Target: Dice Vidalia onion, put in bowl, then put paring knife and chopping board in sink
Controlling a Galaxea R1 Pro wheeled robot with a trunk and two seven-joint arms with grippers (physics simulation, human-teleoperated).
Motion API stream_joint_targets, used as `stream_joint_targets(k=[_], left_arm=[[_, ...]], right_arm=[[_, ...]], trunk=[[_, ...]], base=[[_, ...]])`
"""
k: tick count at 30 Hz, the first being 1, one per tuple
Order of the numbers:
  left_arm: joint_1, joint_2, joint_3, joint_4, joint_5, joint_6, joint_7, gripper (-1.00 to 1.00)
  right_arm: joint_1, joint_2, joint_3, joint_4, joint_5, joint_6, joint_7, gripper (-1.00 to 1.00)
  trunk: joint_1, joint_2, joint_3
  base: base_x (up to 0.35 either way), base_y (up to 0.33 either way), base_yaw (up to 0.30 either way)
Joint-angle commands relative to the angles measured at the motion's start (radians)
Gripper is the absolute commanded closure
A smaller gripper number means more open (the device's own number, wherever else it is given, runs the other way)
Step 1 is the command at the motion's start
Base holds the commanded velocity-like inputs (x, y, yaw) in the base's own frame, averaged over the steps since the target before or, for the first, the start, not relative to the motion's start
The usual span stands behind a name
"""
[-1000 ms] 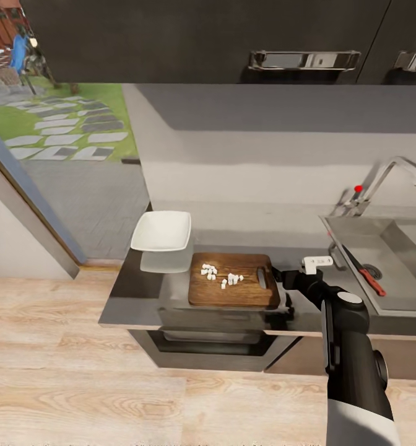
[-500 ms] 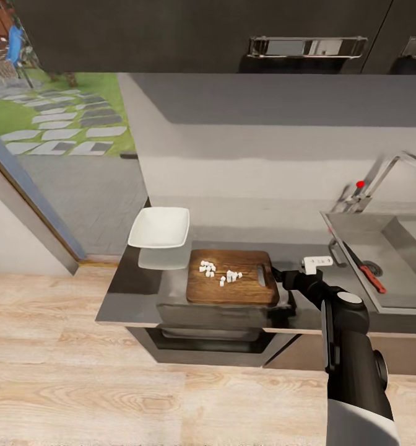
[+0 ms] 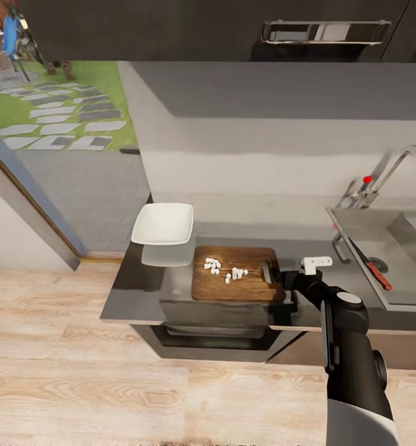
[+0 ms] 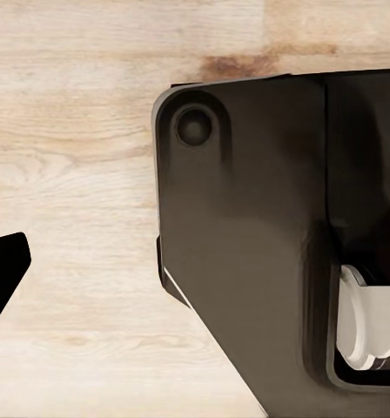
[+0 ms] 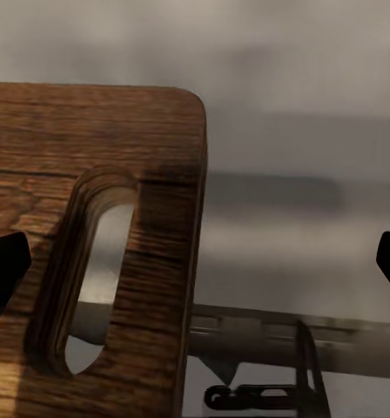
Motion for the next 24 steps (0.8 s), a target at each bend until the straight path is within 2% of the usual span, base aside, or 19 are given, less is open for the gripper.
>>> stream_joint_targets(k=[1, 24], left_arm=[[0.0, 0.002, -0.008, -0.002, 0.009, -0.002, 0.009, -1.0], [0.0, 0.002, -0.008, -0.001, 0.009, -0.002, 0.009, -1.0]], right_arm=[[-0.001, 0.001, -0.002, -0.001, 0.01, 0.002, 0.01, -1.0], [-0.001, 0.001, -0.002, -0.001, 0.01, 0.002, 0.01, -1.0]], trunk=[[0.001, -0.002, -0.003], [0.001, -0.002, -0.039]], base=[[0.0, 0.001, 0.0], [0.007, -0.025, 0.0]])
